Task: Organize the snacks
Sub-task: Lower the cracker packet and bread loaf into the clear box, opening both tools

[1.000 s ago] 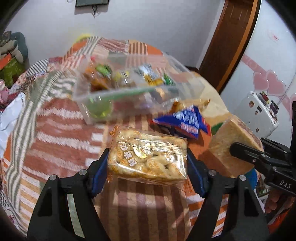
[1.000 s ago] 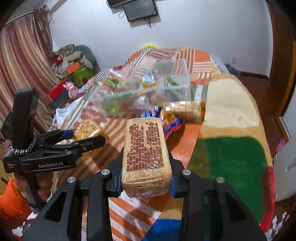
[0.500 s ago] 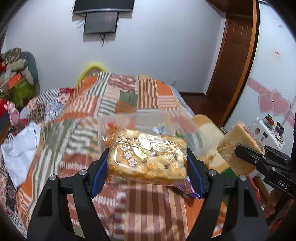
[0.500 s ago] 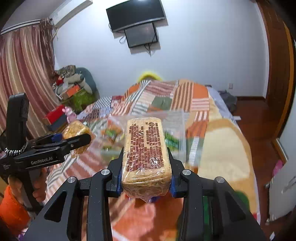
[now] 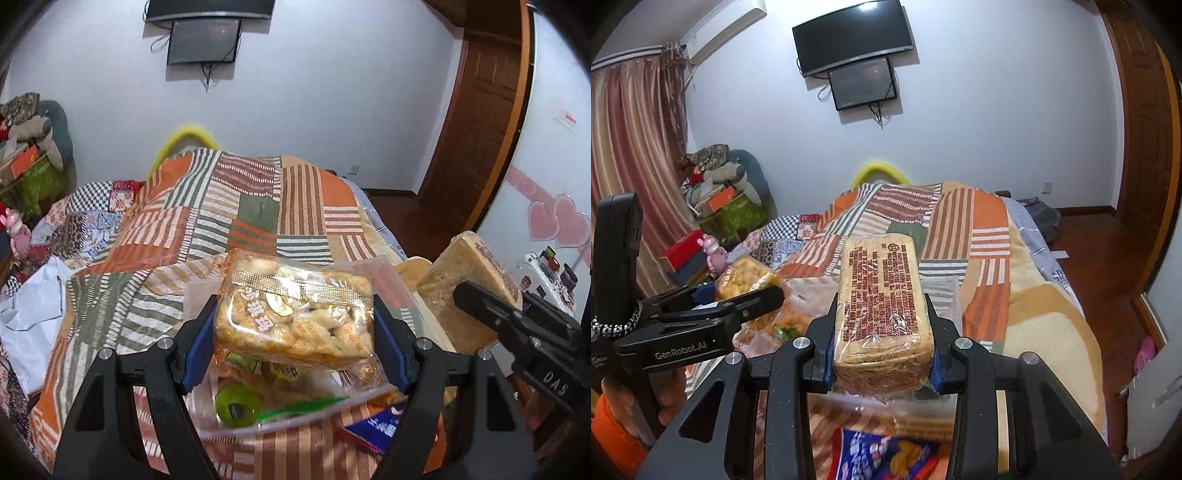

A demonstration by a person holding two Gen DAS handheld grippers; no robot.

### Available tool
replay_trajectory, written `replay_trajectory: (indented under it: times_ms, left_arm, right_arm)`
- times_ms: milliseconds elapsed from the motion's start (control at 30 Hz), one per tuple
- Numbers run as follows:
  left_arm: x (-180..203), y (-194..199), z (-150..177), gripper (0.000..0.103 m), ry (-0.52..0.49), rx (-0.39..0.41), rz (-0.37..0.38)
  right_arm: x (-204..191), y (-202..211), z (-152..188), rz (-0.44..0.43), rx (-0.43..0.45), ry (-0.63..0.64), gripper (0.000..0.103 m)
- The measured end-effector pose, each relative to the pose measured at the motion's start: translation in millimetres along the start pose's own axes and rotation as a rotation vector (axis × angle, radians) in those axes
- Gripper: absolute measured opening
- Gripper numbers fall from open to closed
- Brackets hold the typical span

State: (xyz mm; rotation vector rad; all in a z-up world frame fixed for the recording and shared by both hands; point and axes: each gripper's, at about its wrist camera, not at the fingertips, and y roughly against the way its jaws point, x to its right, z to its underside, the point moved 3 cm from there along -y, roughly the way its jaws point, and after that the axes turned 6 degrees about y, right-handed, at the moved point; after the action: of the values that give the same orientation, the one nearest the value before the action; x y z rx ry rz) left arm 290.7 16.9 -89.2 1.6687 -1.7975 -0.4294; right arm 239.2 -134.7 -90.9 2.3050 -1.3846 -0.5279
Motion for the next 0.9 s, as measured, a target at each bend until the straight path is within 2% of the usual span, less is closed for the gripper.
replay_trajectory:
  times_ms: [300, 433, 700, 900]
  left_arm:
    - [-12.5, -56.8, 2.0, 0.076, 0.012, -0.094, -0.044]
    - [-17.0, -70.0, 4.9, 0.076, 0.013, -0.113, -0.062]
    - [-14.2, -75.6, 5.1, 0.077, -0.024, -0.109, -0.095]
    - [-12.3, -60.1, 6.1, 0.083, -0.022, -0.090, -0.081]
  right_arm:
    - [5.3, -44.7, 11.4, 0.011, -0.106, -0.008, 0.034]
    - [6.3, -59.4, 13.5, 0.017, -0.153, 0.007, 0.034]
    - [8.0, -73.6, 14.7, 0.039, -0.205, 0.025, 0.034]
    - [4.9, -61.9, 9.9, 0.039, -0.188, 0.037, 0.036]
